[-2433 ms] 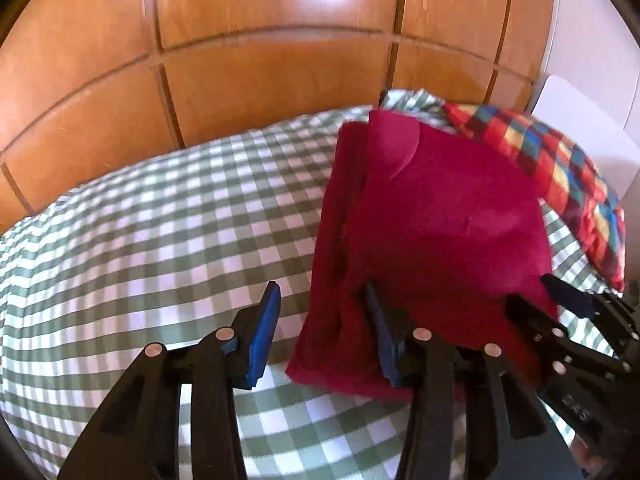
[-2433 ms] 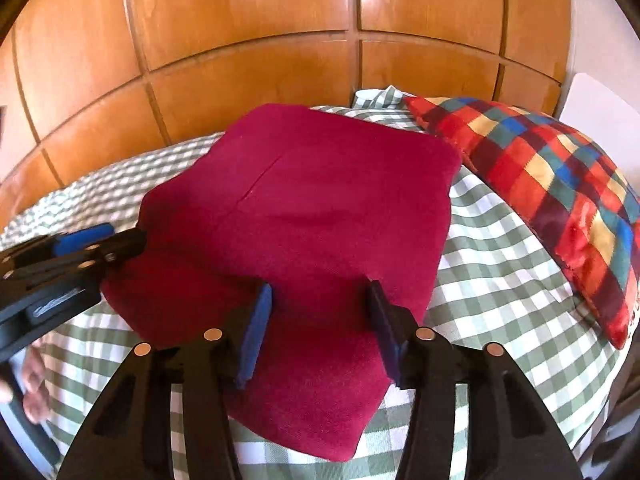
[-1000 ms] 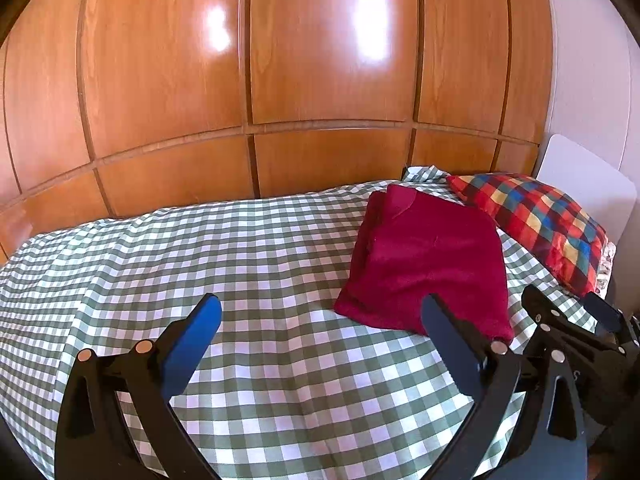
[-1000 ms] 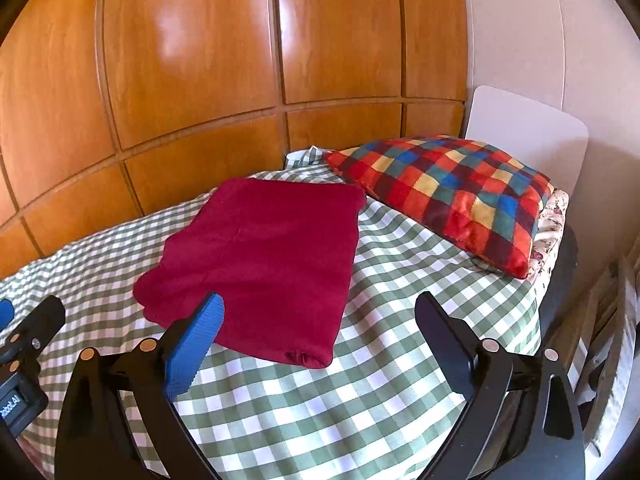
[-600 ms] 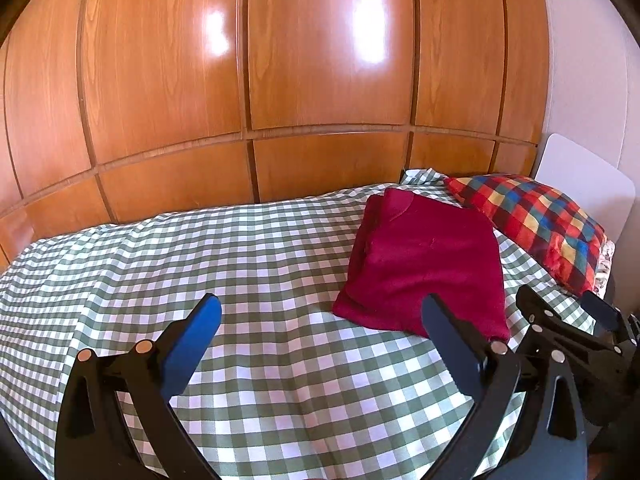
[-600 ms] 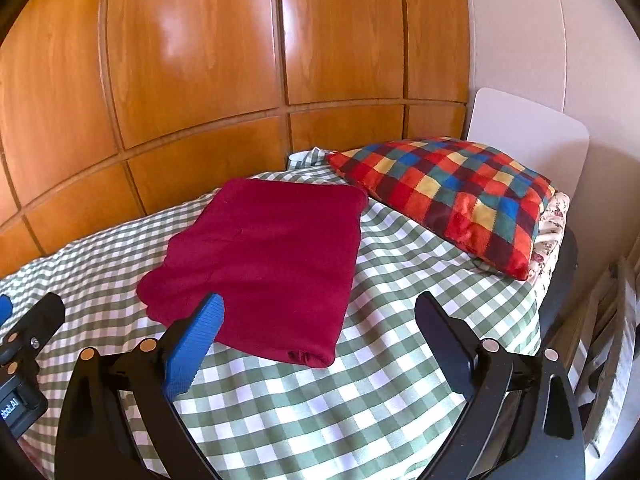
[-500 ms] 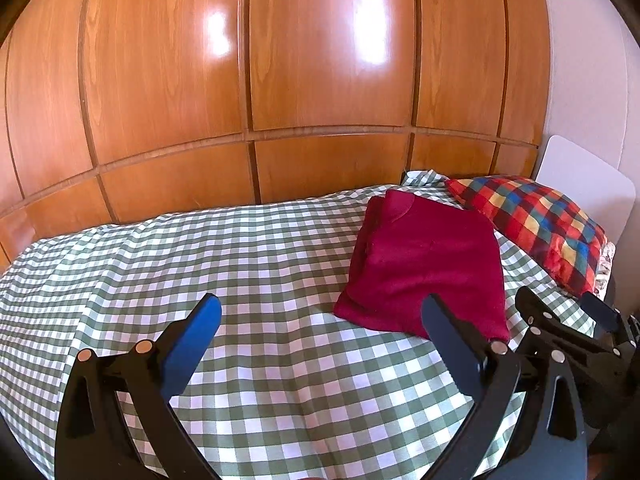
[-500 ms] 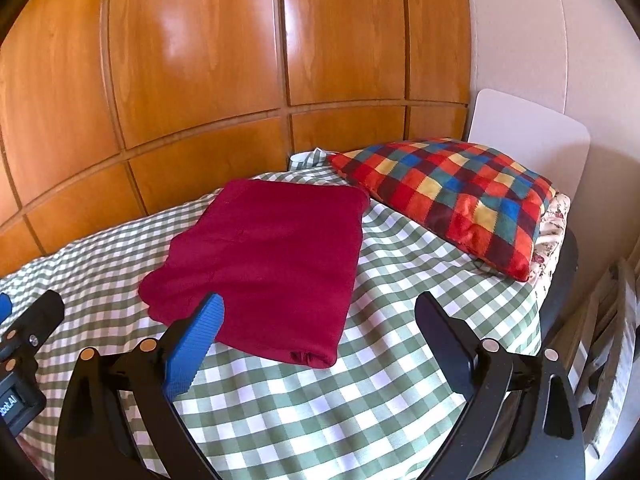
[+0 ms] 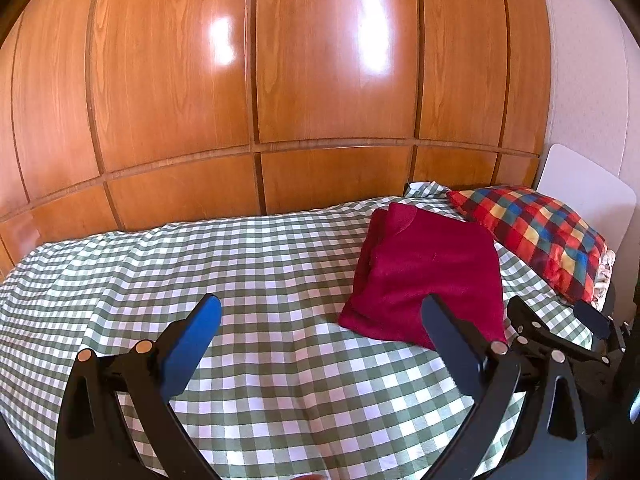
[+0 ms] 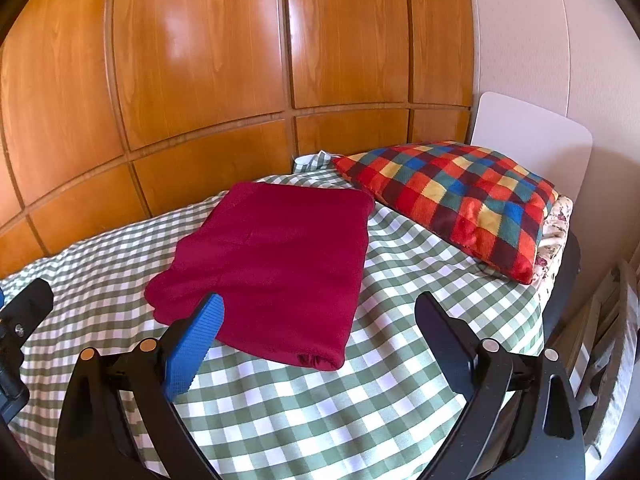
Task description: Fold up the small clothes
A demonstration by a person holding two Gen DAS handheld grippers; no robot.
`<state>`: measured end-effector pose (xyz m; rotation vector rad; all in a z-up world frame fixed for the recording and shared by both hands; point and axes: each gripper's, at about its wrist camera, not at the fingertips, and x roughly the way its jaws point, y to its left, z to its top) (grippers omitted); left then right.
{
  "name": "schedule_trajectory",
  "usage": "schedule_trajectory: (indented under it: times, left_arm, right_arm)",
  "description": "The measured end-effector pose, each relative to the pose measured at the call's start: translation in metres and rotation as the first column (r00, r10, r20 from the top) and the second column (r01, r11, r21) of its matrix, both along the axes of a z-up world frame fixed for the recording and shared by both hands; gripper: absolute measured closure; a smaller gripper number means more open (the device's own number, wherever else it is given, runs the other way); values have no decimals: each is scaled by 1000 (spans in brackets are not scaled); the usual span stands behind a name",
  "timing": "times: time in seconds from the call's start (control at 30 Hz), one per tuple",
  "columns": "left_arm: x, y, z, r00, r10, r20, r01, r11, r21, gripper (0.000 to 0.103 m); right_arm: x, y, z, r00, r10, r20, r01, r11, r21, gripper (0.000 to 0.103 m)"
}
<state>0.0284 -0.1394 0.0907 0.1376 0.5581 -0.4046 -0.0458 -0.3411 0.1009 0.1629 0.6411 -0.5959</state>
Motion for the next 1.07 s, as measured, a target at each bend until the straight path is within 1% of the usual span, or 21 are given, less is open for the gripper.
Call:
schedule_trajectory:
  times: [0.5, 0.7, 0.77, 0.83, 0.93, 1.07]
  left_arm:
    - [-1, -2, -2, 1000, -8, -13, 8, 1000, 1, 3]
    - [2, 5, -5, 1000, -8, -23, 7, 1000, -30, 3]
    - [4, 9, -7, 1000, 6, -25, -7, 1000, -23, 3]
    - [8, 14, -10, 999, 18, -47, -19, 1000, -25, 3]
    - [11, 22, -15, 996, 61, -67, -62, 998, -20, 3]
    - [13, 31, -22, 992, 94, -88, -95, 995, -13, 3]
  right_arm:
    - [0, 1, -3, 1000, -3, -5, 3, 1000, 3, 8]
    - [3, 6, -5, 1000, 11, -23, -11, 1000, -15, 8]
    - [5, 8, -5, 999, 24, -27, -24, 1000, -17, 8]
    - [6, 11, -4, 999, 30, -27, -30, 999, -16, 8]
    - [9, 16, -6, 997, 52, -48, -54, 998, -27, 8]
    - [14, 24, -12, 993, 91, -74, -93, 995, -23, 8]
